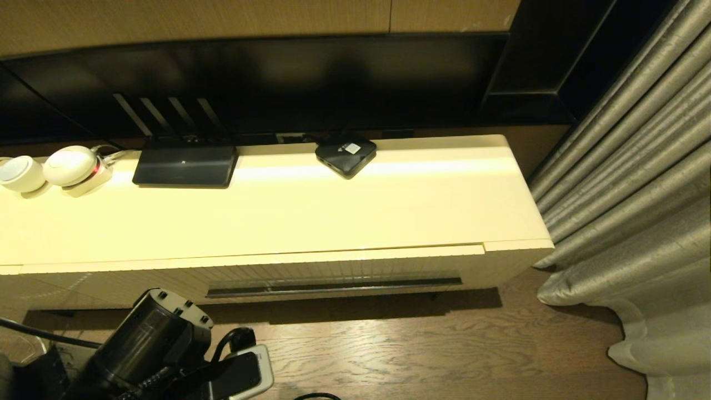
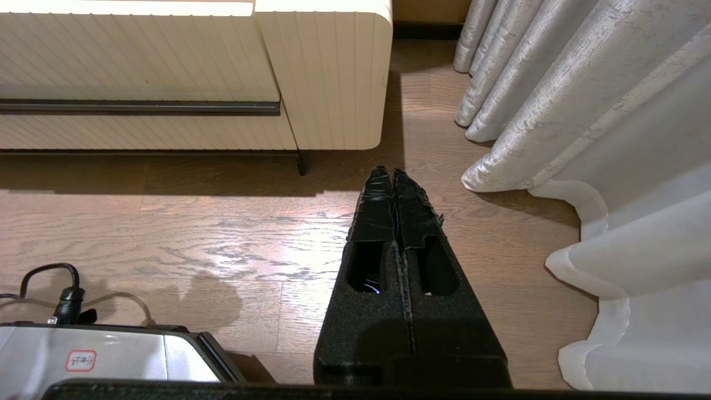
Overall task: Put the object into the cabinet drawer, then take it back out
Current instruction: Open the drawer
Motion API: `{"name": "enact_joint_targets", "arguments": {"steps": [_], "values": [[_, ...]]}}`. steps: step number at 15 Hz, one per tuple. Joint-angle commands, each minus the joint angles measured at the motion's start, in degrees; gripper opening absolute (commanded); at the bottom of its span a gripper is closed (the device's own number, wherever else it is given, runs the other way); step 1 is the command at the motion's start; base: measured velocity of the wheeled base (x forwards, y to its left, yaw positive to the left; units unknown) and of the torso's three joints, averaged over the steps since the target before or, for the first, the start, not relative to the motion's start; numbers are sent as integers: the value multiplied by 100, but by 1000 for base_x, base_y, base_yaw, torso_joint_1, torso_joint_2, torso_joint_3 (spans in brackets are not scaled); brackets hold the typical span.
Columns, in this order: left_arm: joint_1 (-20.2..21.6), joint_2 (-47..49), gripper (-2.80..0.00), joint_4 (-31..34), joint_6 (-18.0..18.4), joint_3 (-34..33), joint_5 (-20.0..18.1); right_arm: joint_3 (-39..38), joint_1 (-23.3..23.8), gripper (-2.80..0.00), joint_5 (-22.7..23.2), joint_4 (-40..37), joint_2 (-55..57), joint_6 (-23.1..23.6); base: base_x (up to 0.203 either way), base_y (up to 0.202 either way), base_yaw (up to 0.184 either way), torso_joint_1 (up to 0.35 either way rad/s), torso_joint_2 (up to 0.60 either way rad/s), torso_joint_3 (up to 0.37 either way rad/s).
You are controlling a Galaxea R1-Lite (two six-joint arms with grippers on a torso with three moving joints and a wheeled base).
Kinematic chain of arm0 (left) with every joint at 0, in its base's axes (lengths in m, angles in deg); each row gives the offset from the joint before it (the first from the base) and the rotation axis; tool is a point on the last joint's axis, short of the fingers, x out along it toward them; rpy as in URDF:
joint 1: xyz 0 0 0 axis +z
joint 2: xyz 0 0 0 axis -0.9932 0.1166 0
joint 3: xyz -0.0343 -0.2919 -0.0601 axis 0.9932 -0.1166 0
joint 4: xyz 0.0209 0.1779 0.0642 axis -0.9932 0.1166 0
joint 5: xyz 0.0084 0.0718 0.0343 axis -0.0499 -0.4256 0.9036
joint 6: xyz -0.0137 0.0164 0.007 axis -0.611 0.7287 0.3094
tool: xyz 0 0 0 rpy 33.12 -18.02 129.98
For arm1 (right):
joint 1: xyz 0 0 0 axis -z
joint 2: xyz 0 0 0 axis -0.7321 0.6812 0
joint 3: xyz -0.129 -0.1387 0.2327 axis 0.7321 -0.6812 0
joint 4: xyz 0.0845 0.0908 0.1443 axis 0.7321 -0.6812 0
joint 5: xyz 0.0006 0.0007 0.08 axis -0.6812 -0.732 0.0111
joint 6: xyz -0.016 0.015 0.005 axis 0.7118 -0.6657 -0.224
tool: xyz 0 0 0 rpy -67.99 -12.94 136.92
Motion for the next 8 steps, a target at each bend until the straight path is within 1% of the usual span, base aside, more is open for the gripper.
{"name": "enact_joint_targets", "arguments": {"steps": [1, 2, 3, 5, 6, 7, 8], "values": [[-27, 448, 0, -463, 46, -205, 179, 0, -2, -280, 2, 0, 6, -7, 0, 0, 0, 0, 0, 0], [-29, 601, 0, -731, 79, -304, 206, 0, -2, -280, 2, 0, 6, -2, 0, 0, 0, 0, 0, 0], [-30, 682, 0, -1003, 231, -432, 210, 0, -2, -280, 2, 0, 6, -2, 0, 0, 0, 0, 0, 0], [34, 730, 0, -1177, 842, -556, 217, 0, -2, -280, 2, 0, 6, -2, 0, 0, 0, 0, 0, 0], [79, 787, 0, -1221, 1033, -567, 220, 0, -2, -280, 2, 0, 6, -2, 0, 0, 0, 0, 0, 0], [95, 847, 0, -1260, 1129, -559, 220, 0, -2, -280, 2, 0, 6, -2, 0, 0, 0, 0, 0, 0], [137, 926, 0, -1399, 1337, -552, 217, 0, -2, -280, 2, 0, 6, -2, 0, 0, 0, 0, 0, 0]]}}
